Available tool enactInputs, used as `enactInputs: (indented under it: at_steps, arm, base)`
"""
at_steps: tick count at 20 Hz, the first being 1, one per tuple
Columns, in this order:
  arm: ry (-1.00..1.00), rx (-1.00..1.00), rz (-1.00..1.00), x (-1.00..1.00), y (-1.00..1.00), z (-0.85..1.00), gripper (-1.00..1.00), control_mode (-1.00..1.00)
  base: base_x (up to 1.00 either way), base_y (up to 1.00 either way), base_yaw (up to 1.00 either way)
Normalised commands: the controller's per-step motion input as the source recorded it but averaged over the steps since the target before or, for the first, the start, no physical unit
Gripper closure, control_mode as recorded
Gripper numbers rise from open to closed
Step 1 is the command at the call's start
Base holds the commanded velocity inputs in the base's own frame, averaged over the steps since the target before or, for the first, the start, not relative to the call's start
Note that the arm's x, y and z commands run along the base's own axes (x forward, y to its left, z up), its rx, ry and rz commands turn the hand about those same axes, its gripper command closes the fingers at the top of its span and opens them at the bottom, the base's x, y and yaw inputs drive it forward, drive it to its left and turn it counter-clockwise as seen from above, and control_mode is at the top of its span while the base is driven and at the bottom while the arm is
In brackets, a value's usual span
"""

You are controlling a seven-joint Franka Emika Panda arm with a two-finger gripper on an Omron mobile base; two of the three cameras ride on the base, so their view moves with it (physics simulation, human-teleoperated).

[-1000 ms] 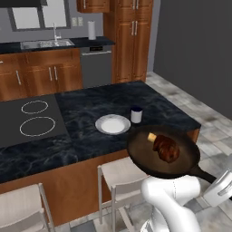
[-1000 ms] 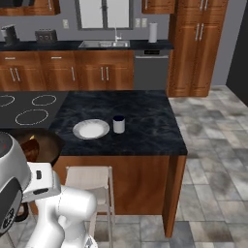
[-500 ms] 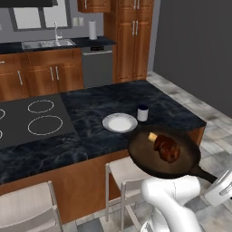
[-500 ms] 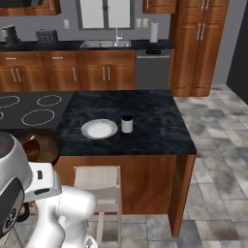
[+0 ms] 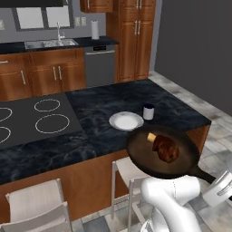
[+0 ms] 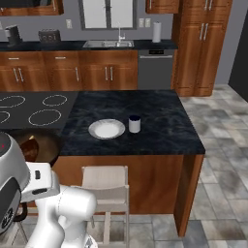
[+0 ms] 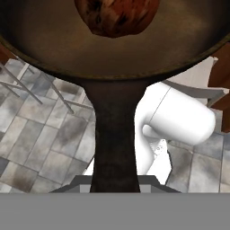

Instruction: Pick up the pan with the steak in it and place it on the dining table. Then place the steak on the plate.

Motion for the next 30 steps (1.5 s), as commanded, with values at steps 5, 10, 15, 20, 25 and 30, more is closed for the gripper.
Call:
enactInputs:
  at_steps: [5, 10, 15, 20, 25, 30]
  arm:
    - [0.0, 0.0, 0.0, 0.0, 0.0, 0.0, 1.0, 1.0]
    - [0.0, 0.0, 0.0, 0.0, 0.0, 0.0, 1.0, 1.0]
    - [0.0, 0.0, 0.0, 0.0, 0.0, 0.0, 1.0, 1.0]
    - [0.0, 0.0, 0.0, 0.0, 0.0, 0.0, 1.0, 1.0]
    - [0.0, 0.0, -0.04, 0.34, 0.24, -0.06, 1.0, -1.0]
    - [0.0, -0.04, -0.09, 0.68, 0.47, -0.16, 1.0, -1.0]
  base:
    - [0.34, 0.12, -0.01]
    - [0.52, 0.34, -0.04]
    - [0.43, 0.39, -0.05]
    - [0.3, 0.3, -0.03]
    - [0.03, 0.03, 0.0]
    - [0.0, 0.0, 0.0]
